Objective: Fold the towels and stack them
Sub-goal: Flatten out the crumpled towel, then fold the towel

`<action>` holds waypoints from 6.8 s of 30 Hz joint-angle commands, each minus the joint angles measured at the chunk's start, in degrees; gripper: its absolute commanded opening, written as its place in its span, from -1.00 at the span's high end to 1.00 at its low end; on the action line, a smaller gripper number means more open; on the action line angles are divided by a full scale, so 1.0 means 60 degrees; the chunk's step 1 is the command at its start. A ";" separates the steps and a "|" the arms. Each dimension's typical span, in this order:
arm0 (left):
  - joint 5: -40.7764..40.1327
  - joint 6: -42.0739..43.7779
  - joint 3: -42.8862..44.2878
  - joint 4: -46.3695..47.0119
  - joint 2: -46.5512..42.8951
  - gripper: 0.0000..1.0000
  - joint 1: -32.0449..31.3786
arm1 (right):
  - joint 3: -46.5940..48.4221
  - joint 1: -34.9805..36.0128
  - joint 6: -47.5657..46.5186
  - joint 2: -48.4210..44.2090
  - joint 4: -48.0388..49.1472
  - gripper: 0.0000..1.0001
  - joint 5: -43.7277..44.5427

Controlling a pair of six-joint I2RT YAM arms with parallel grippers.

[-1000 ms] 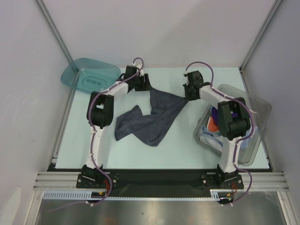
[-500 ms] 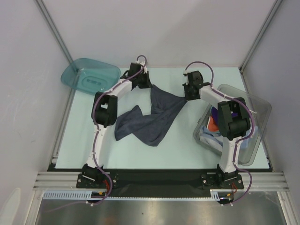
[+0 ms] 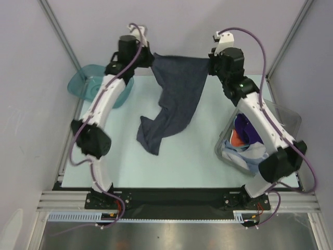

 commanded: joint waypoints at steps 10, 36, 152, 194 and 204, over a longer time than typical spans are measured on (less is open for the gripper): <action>-0.0414 0.0782 -0.3567 0.0246 -0.7926 0.99 -0.0402 | -0.1178 0.2842 -0.1498 -0.4920 0.0831 1.00 0.0773; 0.1584 -0.1343 -0.2751 -0.0439 -1.0720 0.99 -0.1018 | -0.0813 0.4045 -0.0266 -0.8074 0.1064 1.00 -0.1238; 0.0818 -0.0199 -0.2458 0.6076 -0.0539 0.99 0.1838 | 0.1338 -0.2019 0.0538 0.3996 0.6891 1.00 -0.6874; 0.0818 -0.1898 -1.3589 0.6722 -0.7656 0.99 0.1150 | -0.6847 -0.0027 -0.0194 -0.2740 0.1724 1.00 -0.4750; 0.0070 -0.2804 -1.4673 0.5197 -0.8595 0.88 0.0579 | -0.8534 0.0998 0.0553 -0.4089 0.1227 0.99 -0.4002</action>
